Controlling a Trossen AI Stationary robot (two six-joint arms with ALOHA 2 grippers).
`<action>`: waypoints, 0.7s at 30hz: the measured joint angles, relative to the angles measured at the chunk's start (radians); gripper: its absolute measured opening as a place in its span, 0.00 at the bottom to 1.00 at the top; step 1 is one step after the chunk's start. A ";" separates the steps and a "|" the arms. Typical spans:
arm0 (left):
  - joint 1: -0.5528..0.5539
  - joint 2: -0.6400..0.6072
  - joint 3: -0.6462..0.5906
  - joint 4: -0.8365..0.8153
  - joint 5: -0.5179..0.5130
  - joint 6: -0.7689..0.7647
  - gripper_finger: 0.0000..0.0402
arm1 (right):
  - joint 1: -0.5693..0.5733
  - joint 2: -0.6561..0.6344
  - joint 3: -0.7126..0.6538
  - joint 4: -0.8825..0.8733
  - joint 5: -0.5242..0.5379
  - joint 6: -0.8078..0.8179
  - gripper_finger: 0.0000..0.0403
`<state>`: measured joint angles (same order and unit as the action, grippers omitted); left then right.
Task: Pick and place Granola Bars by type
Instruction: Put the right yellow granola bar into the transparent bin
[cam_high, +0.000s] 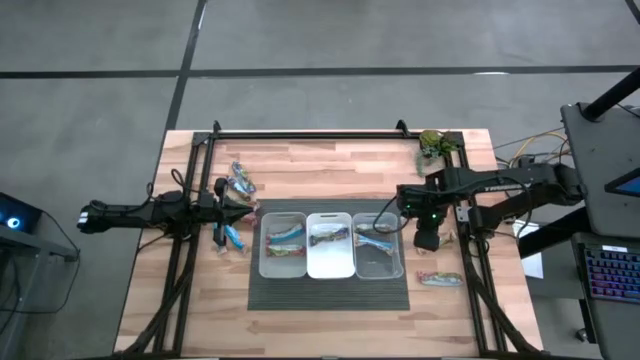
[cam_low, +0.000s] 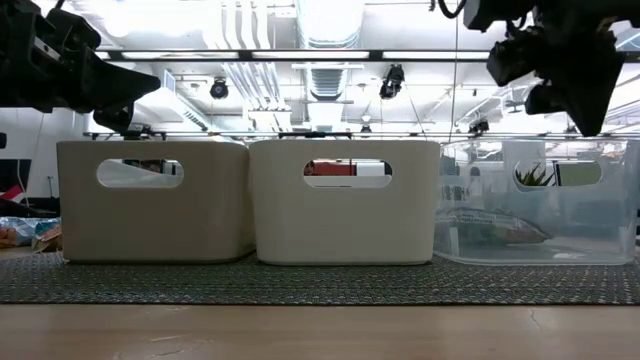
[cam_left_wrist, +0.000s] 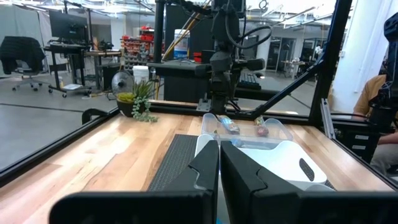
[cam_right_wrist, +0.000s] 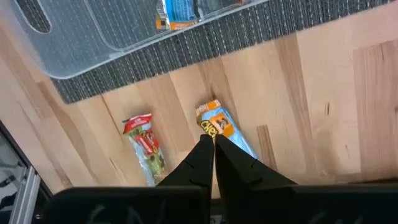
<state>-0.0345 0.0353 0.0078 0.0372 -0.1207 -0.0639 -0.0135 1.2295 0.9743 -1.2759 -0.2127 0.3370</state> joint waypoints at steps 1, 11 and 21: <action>0.000 0.000 0.000 0.000 0.000 0.000 0.00 | 0.000 -0.006 -0.001 0.000 0.000 0.000 0.02; 0.000 0.000 0.000 0.000 0.000 0.000 0.00 | 0.001 -0.059 -0.028 -0.012 -0.027 -0.032 0.02; 0.000 0.000 0.000 0.000 0.000 0.000 0.00 | 0.003 -0.091 -0.047 -0.065 -0.057 -0.108 0.02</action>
<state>-0.0345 0.0350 0.0082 0.0372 -0.1207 -0.0640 -0.0109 1.1388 0.9272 -1.3412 -0.2693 0.2290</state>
